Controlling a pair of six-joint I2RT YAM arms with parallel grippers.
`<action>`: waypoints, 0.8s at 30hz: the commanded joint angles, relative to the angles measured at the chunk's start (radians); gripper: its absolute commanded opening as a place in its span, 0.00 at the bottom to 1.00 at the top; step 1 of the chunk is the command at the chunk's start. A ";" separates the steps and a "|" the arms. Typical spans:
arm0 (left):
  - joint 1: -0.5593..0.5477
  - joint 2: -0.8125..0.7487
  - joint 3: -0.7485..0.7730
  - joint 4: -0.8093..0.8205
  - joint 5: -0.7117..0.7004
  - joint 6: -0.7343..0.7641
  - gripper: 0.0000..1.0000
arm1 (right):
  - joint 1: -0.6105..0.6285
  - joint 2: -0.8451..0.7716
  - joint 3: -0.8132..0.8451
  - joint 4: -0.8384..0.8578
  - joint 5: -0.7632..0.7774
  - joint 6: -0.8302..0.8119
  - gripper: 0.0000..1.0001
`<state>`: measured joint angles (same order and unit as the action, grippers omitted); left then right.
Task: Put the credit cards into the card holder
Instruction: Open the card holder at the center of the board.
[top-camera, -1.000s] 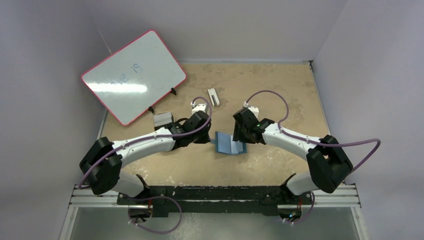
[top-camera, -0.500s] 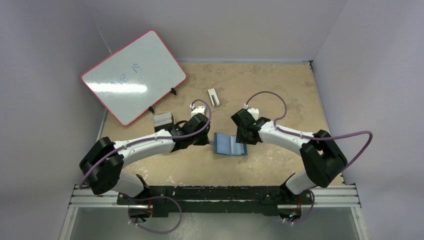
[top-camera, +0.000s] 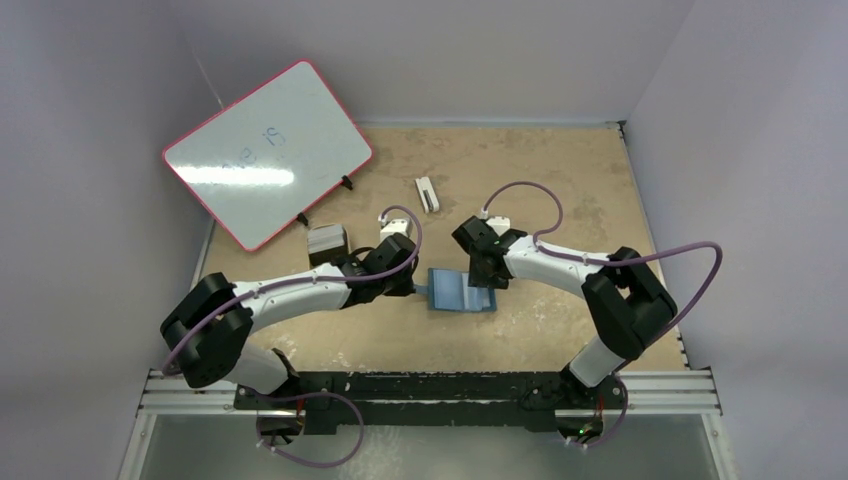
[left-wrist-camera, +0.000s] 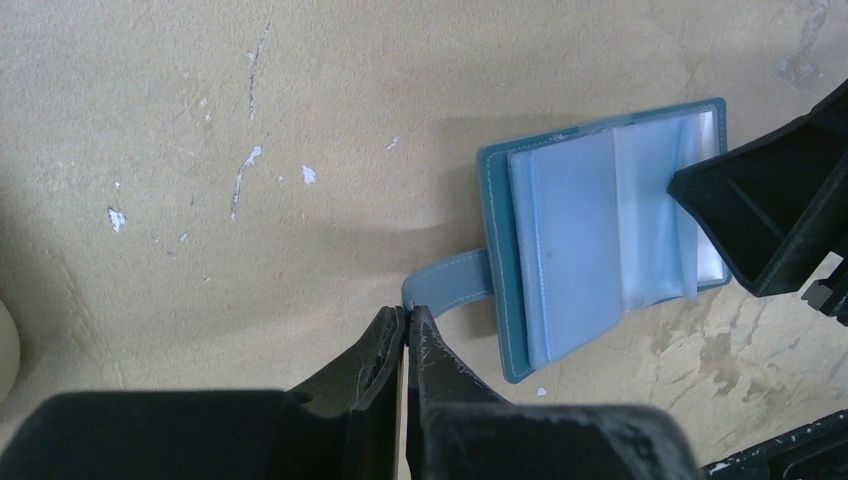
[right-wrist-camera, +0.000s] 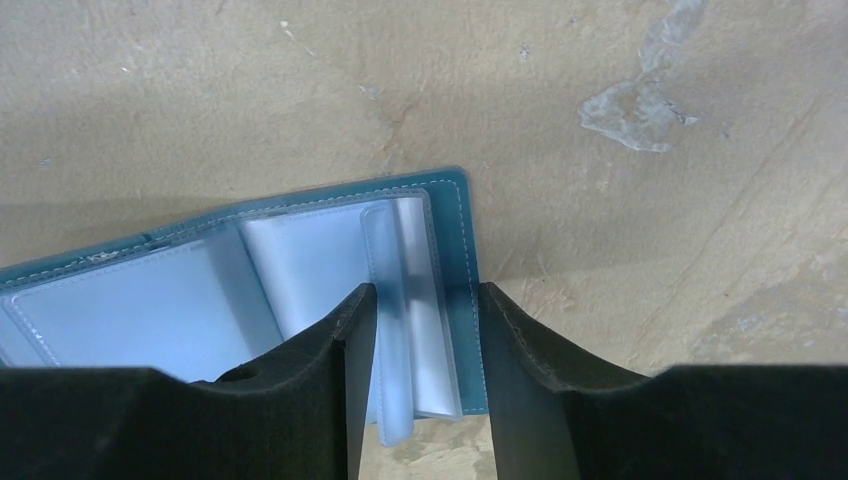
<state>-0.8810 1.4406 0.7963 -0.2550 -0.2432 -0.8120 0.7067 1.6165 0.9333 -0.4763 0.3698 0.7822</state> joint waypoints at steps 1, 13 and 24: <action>0.005 -0.010 -0.009 0.019 -0.043 -0.020 0.00 | 0.004 -0.002 0.026 -0.112 0.061 0.017 0.44; 0.005 -0.010 -0.017 0.020 -0.048 -0.046 0.00 | 0.004 -0.014 0.026 -0.153 0.097 -0.008 0.43; 0.005 -0.041 0.001 -0.016 -0.046 -0.119 0.08 | 0.004 -0.047 -0.009 -0.015 0.003 -0.059 0.40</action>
<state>-0.8810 1.4403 0.7868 -0.2546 -0.2718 -0.8829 0.7086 1.6077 0.9421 -0.5217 0.3912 0.7467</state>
